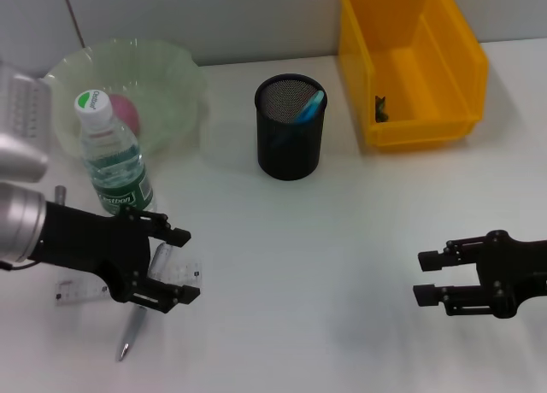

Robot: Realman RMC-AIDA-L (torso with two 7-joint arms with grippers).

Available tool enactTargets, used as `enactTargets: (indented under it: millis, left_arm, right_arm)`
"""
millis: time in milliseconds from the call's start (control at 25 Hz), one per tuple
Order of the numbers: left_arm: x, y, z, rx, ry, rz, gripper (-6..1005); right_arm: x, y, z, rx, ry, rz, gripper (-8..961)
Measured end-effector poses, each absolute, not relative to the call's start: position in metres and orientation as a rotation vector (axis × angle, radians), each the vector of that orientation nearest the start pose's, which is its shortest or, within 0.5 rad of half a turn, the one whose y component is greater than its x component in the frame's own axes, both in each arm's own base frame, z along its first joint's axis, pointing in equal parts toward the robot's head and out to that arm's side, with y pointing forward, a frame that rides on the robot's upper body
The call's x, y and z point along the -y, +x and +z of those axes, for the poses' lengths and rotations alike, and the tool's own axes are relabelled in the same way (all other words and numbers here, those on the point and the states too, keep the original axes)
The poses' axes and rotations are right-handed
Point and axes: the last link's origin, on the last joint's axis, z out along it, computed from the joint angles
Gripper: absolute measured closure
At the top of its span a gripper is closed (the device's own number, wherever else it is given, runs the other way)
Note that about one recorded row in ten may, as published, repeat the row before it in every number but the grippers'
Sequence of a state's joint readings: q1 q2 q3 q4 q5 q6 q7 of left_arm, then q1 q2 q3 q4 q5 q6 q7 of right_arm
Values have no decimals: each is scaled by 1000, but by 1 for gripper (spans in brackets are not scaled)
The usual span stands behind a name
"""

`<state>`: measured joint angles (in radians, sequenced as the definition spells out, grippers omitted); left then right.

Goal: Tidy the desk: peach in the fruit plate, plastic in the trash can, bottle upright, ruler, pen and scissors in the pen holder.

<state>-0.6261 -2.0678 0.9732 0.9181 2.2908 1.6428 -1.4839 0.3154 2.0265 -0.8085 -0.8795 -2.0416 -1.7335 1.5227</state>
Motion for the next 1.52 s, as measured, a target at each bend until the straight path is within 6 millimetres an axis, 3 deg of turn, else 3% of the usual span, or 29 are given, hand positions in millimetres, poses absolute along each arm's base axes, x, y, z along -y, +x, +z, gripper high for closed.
enactTargets:
  millis: [360,560,800,1520]
  left_arm:
    - [-355,-207,-14,210,-3098,107,232]
    - [-356,-205,-25,183,-3095,184,233]
    - [-357,-208,-34,136,-3077,287,234]
    - [-360,-212,-45,54,-3047,428,236]
  right_arm:
    - [-280,290,36,-635,-2907,413,376]
    - [-285,290,33,-587,-2899,373,222]
    - [-283,290,30,-560,-2904,381,126]
    - [-280,289,23,-587,-2905,404,127]
